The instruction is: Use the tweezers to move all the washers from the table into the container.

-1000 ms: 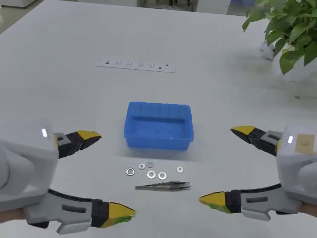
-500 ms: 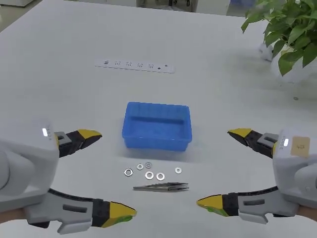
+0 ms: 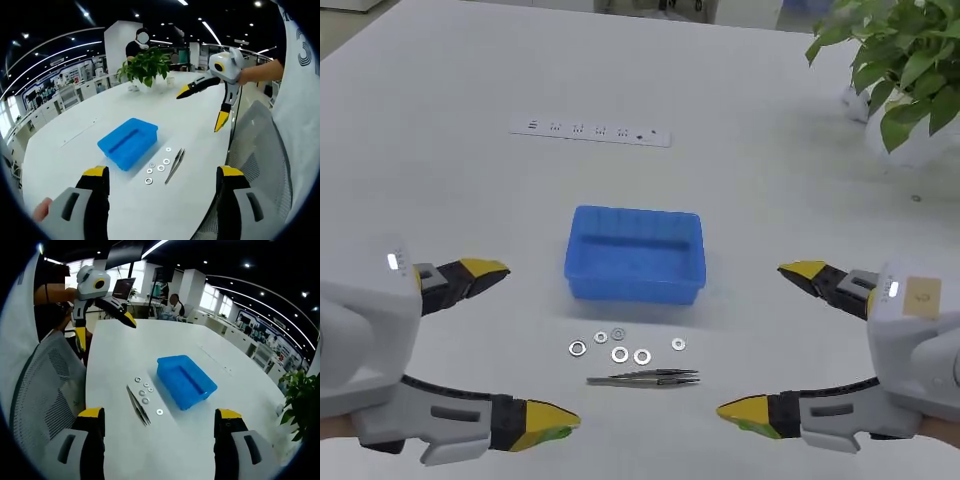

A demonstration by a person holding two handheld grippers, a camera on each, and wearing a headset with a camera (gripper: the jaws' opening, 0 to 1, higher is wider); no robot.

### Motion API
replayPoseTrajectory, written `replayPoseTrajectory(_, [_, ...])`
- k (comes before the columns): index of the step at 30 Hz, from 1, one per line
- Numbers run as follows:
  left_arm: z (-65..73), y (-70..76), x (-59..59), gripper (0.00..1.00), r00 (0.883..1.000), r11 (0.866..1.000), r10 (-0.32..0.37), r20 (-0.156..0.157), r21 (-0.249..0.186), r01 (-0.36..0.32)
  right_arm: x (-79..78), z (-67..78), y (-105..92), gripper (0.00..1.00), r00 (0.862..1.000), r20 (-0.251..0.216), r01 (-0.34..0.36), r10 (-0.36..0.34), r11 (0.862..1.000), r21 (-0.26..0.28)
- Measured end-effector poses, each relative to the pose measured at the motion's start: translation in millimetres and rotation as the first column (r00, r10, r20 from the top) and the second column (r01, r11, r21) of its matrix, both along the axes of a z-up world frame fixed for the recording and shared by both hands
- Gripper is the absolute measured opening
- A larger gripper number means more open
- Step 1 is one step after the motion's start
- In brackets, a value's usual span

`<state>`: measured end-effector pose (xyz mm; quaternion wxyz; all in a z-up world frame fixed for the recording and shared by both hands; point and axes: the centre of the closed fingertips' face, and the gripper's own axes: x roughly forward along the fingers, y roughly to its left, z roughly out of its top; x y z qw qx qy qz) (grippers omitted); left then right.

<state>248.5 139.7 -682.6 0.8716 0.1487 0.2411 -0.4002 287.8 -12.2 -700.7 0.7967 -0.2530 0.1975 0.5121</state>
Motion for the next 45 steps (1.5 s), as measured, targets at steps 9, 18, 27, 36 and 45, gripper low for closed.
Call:
replayPoseTrajectory(9, [-13.1,2.7,-4.5,0.93,1.0,0.999,-0.013,-0.02,0.045,0.014,1.7,-0.2,-1.3,0.89,1.0,-0.005,0.018,-0.018,1.0,0.002])
replayPoseTrajectory(18, [-15.7,1.9,-9.7,0.93,1.0,0.999,-0.005,-0.031,0.034,0.006,1.3,-2.8,-5.1,0.88,1.0,-0.014,0.024,-0.024,1.0,-0.003])
replayPoseTrajectory(27, [-26.2,1.0,-8.3,0.91,0.999,0.996,-0.023,-0.032,0.08,0.026,-3.9,-10.3,-2.9,0.83,0.999,-0.042,0.007,-0.007,1.0,-0.001])
replayPoseTrajectory(36, [-71.8,-18.0,-12.1,0.81,0.99,0.996,-0.048,-0.136,0.069,0.058,-16.6,-32.9,22.8,0.6,0.992,-0.083,-0.093,0.092,0.996,-0.011])
replayPoseTrajectory(45, [-83.2,-31.8,10.2,0.7,0.99,0.994,-0.083,-0.115,0.061,0.091,-12.6,-65.3,37.3,0.47,0.978,-0.147,-0.16,0.151,0.986,-0.054])
